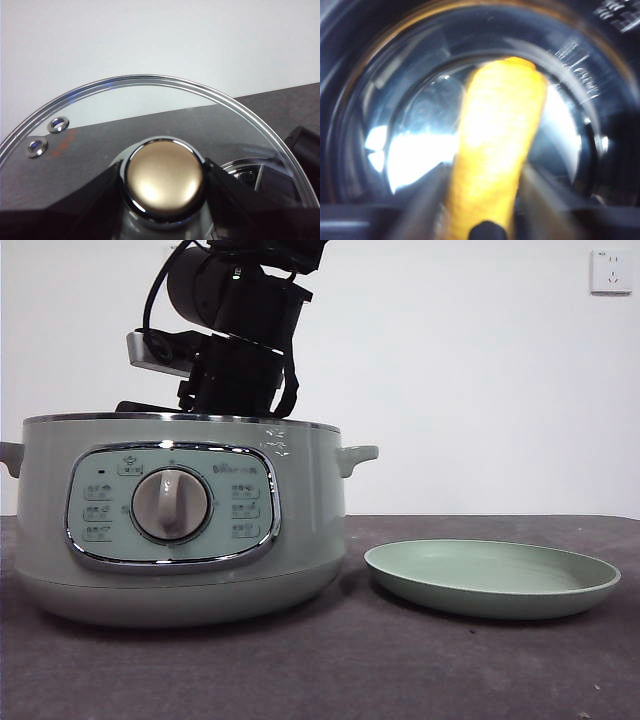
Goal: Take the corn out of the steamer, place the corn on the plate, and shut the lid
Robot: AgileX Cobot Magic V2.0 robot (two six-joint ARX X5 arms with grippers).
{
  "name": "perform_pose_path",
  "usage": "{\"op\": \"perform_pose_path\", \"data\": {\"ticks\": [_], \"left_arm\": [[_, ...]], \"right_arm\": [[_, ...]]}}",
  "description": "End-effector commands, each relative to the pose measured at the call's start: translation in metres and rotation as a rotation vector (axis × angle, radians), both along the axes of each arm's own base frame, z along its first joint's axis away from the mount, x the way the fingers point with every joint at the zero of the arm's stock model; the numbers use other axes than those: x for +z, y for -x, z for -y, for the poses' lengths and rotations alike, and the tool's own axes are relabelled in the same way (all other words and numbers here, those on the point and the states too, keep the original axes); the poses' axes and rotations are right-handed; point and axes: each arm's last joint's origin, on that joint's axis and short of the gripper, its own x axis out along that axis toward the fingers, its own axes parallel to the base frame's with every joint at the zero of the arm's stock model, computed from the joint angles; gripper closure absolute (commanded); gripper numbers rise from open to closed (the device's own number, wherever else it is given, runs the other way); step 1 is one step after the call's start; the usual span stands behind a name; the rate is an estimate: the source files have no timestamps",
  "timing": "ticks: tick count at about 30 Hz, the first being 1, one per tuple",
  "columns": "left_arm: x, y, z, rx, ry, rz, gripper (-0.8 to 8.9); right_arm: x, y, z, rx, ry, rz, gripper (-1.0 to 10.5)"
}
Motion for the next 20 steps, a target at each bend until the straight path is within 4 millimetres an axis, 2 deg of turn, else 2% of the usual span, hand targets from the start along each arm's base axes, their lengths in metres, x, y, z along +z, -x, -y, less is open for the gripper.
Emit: {"op": "perform_pose_path", "data": {"ticks": [1,4,6,11,15,20], "left_arm": [[0.008,0.004,-0.002,0.003,0.015,0.061,8.22],[0.007,0.004,-0.002,0.003,0.012,0.054,8.22],[0.006,0.004,-0.002,0.003,0.009,0.048,8.22],[0.006,0.004,-0.002,0.002,0.007,0.042,8.22],[0.004,-0.003,0.002,-0.005,-0.002,0.021,8.22],[0.001,-0.017,0.008,-0.013,-0.015,-0.011,8.22]], "right_arm": [[-0.004,0.000,-0.003,0.005,0.000,0.005,9.6],[0.000,-0.001,-0.002,-0.012,0.004,0.030,9.6],[0.010,0.000,0.000,-0.023,0.001,0.060,9.6],[0.055,0.008,0.015,-0.049,-0.043,0.133,9.6],[0.099,0.019,0.044,-0.102,-0.055,0.165,9.6],[0.136,0.031,0.086,-0.183,-0.026,0.148,9.6]]}}
